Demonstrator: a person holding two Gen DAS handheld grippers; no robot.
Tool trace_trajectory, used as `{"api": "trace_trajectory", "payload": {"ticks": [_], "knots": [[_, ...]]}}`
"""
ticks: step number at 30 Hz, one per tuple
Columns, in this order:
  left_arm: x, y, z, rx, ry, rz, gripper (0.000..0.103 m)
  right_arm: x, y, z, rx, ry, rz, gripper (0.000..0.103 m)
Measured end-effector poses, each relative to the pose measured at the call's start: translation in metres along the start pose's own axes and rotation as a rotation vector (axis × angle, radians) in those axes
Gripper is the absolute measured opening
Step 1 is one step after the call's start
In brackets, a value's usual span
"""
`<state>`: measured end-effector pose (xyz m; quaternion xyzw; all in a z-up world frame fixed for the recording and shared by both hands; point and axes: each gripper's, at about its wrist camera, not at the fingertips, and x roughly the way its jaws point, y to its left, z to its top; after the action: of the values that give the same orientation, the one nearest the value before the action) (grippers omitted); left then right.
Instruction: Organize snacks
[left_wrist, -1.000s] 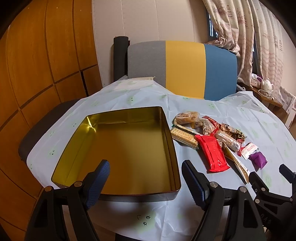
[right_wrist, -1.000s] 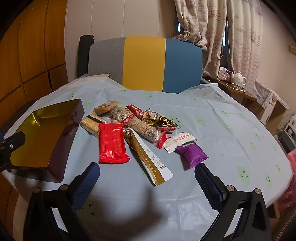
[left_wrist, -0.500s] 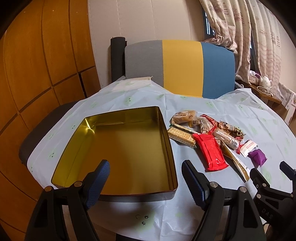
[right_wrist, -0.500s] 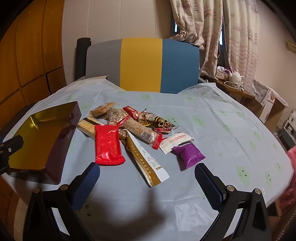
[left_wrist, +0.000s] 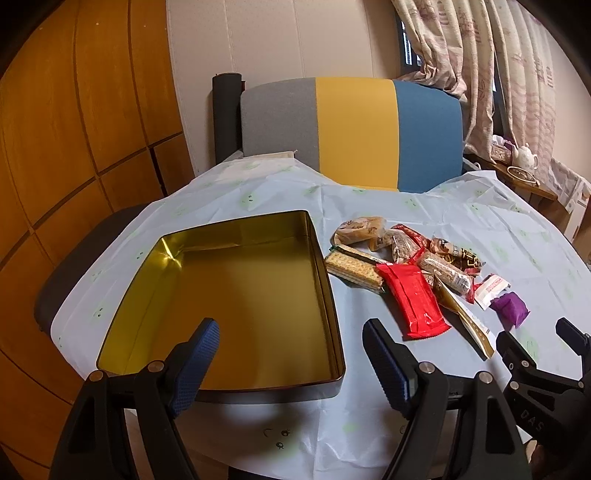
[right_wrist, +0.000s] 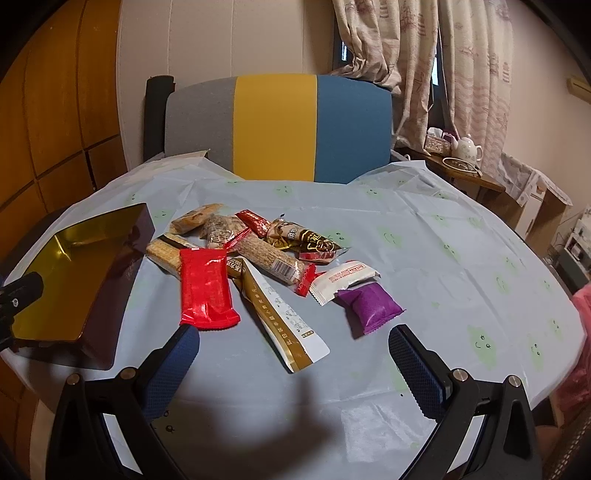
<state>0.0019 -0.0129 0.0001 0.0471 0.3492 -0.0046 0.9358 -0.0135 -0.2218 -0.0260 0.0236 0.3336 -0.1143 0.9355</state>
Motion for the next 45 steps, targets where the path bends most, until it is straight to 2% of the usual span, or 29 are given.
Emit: {"api": "trace_trajectory", "payload": {"ticks": [17,27,31,34,36,37,42,45], "knots": [[0.000,-0.011,0.008,0.032,-0.005,-0.014,0.081,0.004,-0.012,0.002,0.031,0.003,-0.003,0.103],[0.006,-0.021,0.013,0.055,0.015,-0.070,0.081,0.010,-0.029,0.006,0.055,0.016,-0.028,0.103],[0.008,-0.027,0.015,0.070,0.026,-0.141,0.081,0.015,-0.037,0.009,0.066,0.026,-0.044,0.103],[0.013,-0.032,0.018,0.070,0.069,-0.260,0.081,0.018,-0.046,0.009,0.081,0.035,-0.056,0.103],[0.020,-0.037,0.021,0.052,0.131,-0.357,0.081,0.020,-0.052,0.009,0.093,0.045,-0.065,0.103],[0.026,-0.041,0.024,0.042,0.163,-0.382,0.081,0.022,-0.055,0.009,0.099,0.052,-0.068,0.103],[0.049,-0.058,0.033,-0.006,0.254,-0.478,0.074,0.026,-0.068,0.007,0.128,0.072,-0.079,0.103],[0.062,-0.070,0.038,-0.001,0.302,-0.493,0.070,0.027,-0.073,0.005,0.133,0.073,-0.081,0.103]]}}
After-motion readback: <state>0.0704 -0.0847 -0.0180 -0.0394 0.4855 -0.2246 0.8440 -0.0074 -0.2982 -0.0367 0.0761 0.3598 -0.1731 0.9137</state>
